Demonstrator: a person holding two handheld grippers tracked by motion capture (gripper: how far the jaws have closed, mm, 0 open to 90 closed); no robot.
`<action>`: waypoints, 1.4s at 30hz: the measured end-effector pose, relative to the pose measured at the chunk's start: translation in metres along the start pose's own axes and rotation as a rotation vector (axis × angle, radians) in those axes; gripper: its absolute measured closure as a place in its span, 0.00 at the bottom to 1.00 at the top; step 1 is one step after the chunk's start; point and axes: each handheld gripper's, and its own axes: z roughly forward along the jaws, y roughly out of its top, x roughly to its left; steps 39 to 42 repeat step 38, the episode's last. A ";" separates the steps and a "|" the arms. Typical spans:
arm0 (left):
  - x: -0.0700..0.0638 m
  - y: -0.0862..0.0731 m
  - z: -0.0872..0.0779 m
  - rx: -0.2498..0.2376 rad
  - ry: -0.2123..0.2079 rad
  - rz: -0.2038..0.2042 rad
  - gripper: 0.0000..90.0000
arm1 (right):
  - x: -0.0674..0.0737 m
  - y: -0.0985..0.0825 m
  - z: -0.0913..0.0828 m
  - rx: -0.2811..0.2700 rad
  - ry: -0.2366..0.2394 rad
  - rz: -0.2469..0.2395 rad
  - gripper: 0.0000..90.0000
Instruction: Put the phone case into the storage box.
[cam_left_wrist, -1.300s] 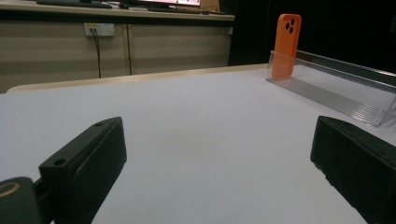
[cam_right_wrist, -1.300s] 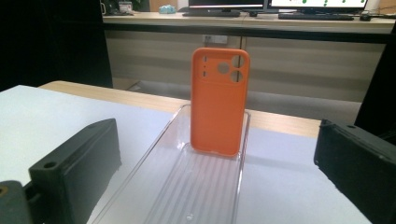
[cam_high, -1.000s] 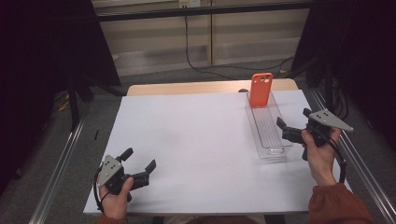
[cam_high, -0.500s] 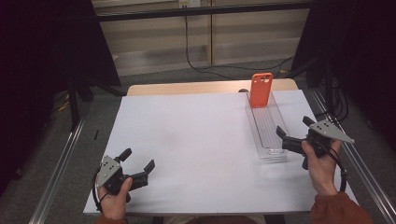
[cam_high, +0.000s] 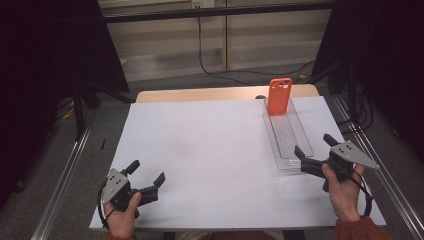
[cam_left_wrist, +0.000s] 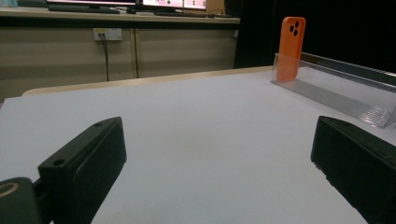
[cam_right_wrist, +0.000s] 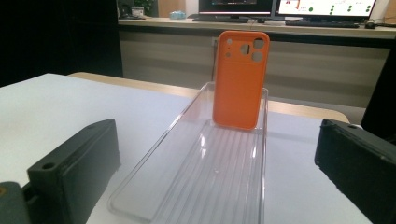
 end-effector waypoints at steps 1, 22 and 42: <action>0.000 0.000 0.000 0.001 0.001 0.001 0.04 | 0.000 -0.002 -0.002 -0.006 0.001 -0.003 0.00; 0.002 -0.001 -0.001 0.006 0.008 0.003 0.03 | -0.003 -0.026 -0.039 0.000 -0.040 -0.002 0.00; 0.005 -0.002 -0.001 0.014 0.017 -0.011 0.03 | -0.007 -0.035 -0.045 0.006 -0.049 0.006 0.00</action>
